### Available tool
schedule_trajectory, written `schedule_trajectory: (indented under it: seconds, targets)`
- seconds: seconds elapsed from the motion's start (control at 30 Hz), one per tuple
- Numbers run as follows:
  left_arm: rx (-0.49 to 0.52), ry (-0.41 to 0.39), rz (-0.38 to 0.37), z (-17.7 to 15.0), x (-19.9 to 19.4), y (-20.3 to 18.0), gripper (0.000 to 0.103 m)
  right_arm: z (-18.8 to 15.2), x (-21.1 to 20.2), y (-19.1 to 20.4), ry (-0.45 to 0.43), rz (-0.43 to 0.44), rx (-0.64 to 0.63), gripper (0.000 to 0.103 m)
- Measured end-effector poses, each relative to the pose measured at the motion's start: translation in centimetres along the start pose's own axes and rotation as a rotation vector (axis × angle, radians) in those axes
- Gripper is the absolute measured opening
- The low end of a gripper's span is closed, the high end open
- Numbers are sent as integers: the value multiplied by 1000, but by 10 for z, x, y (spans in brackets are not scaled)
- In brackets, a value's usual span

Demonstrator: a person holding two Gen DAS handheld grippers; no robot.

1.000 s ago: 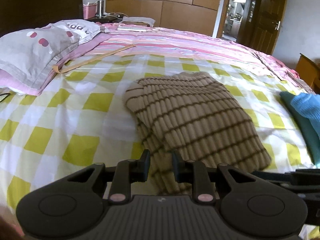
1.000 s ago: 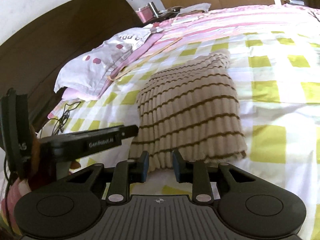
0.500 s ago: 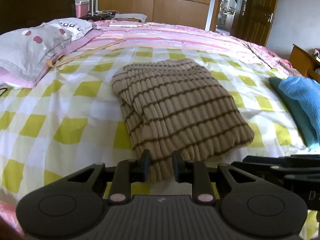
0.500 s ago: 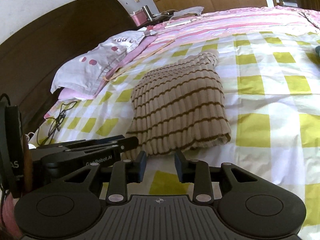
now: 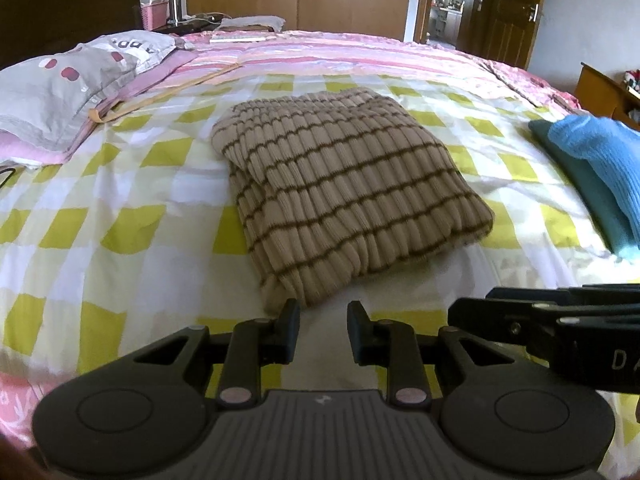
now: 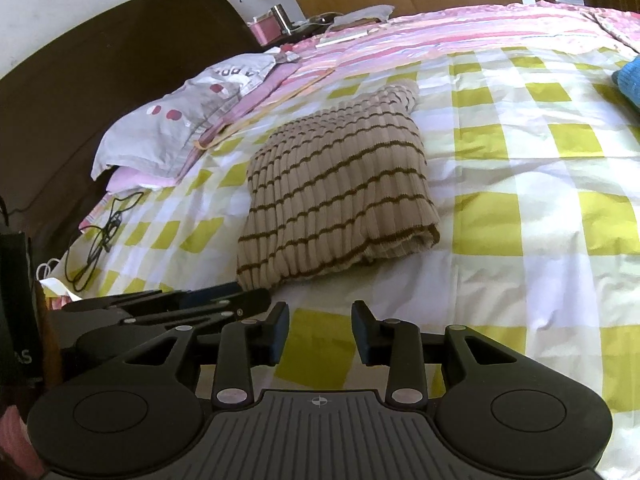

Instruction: Fold small clothes

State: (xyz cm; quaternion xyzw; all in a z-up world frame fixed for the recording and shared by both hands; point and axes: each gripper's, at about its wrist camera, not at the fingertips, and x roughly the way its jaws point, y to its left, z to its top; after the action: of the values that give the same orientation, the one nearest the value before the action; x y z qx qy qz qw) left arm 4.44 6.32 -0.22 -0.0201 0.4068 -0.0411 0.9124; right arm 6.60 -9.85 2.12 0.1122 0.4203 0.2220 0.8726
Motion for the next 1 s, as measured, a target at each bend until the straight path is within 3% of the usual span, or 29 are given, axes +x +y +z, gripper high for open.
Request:
schedule_trajectory:
  seconds: [0.4,1.0]
  targets:
    - [30,45,33,-24,-7,-16,45,-26,-9,-3,-2,-47,-8,41]
    - [42,44,59,-39,-24,-26,58,-51,-27,-5,-15,-65,16,43]
